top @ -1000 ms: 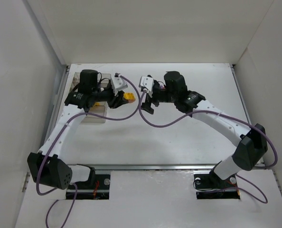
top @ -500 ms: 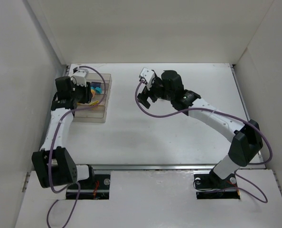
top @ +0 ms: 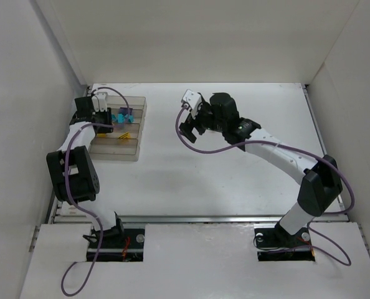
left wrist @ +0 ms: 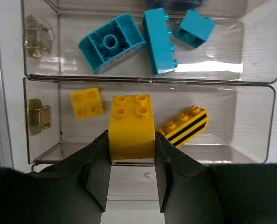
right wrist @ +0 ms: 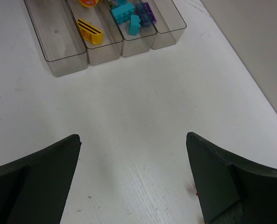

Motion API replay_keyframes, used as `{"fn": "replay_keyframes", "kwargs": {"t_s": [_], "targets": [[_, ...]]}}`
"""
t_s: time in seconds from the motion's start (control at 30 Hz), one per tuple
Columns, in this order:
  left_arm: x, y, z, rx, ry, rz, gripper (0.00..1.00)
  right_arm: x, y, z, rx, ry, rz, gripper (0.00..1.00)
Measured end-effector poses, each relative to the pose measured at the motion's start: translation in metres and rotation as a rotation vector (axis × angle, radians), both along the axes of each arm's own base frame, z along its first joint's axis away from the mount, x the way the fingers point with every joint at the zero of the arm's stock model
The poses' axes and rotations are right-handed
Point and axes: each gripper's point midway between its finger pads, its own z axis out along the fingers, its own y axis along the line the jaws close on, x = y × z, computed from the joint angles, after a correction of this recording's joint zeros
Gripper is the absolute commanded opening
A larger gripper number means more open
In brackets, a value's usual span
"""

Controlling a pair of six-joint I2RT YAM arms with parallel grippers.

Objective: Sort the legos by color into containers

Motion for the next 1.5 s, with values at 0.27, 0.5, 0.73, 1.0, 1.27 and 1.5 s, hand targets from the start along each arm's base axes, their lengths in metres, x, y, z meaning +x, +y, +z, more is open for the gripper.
{"fn": "replay_keyframes", "kwargs": {"t_s": [0.27,0.5,0.73,1.0,1.27,1.5], "targets": [[0.003,0.011,-0.017,-0.005,0.048,0.038,0.07,0.009,0.000,-0.006,-0.009,0.008,-0.013,1.00],[0.000,0.019,-0.043,-0.036,0.148,0.074,0.98,0.034,-0.001,0.010,0.009,-0.025,-0.064,1.00],[0.012,0.021,-0.016,-0.026,0.093,0.077,1.00,0.094,-0.048,0.041,0.070,-0.054,-0.303,1.00],[0.008,0.005,0.076,0.216,-0.108,-0.025,1.00,0.156,-0.145,0.091,0.084,-0.324,-0.745,1.00],[-0.023,-0.013,0.187,0.398,-0.445,-0.065,1.00,0.185,-0.197,0.138,0.258,-0.232,-0.808,1.00],[-0.030,-0.059,0.229,0.230,-0.633,-0.230,1.00,0.183,-0.275,0.070,0.358,0.171,-0.950,0.96]]}}
